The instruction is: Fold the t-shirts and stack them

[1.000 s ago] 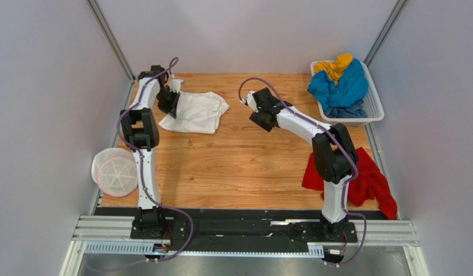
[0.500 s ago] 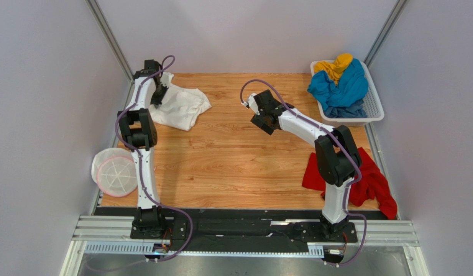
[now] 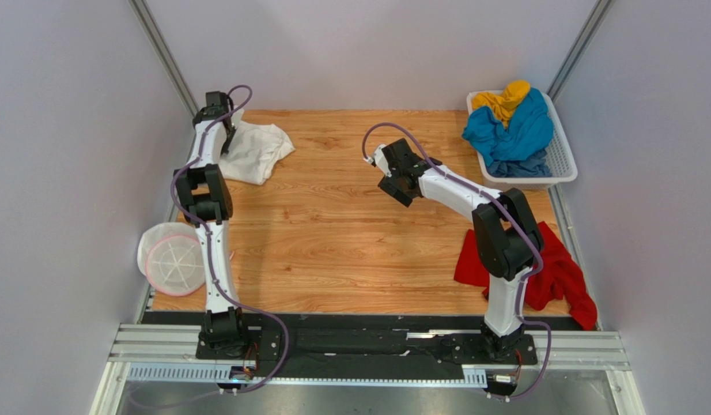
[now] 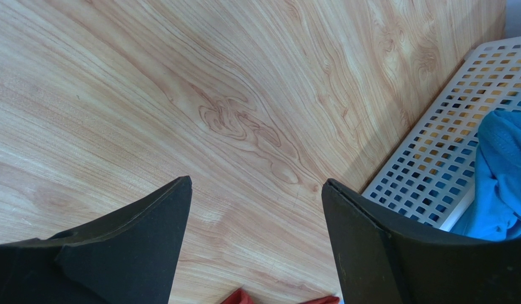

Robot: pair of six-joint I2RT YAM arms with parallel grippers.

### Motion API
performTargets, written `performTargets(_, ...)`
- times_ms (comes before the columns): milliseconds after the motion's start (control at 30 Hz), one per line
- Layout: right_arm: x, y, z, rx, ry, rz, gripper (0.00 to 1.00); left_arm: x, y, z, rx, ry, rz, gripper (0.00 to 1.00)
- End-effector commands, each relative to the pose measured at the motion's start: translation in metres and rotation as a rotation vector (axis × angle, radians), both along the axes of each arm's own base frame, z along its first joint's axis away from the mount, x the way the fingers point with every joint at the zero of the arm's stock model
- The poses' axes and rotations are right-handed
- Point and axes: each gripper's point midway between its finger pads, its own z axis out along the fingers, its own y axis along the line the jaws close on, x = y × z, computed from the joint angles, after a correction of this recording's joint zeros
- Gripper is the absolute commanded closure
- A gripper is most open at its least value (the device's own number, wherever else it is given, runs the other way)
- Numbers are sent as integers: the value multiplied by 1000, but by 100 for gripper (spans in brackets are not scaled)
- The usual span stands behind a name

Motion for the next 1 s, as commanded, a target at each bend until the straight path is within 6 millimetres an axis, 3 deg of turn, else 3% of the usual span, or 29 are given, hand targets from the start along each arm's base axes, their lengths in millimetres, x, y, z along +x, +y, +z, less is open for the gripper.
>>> performTargets(0,3,8,23,52,-56,-2,20,3,43,16,84,-65,81,100)
performTargets(400,-1,8,20,44,-43,-6,20,-6,78,18,166,-75,145,100)
performTargets(967,-8,6,14,39,-27,-10,20,-14,92,24,227,-99,184,100)
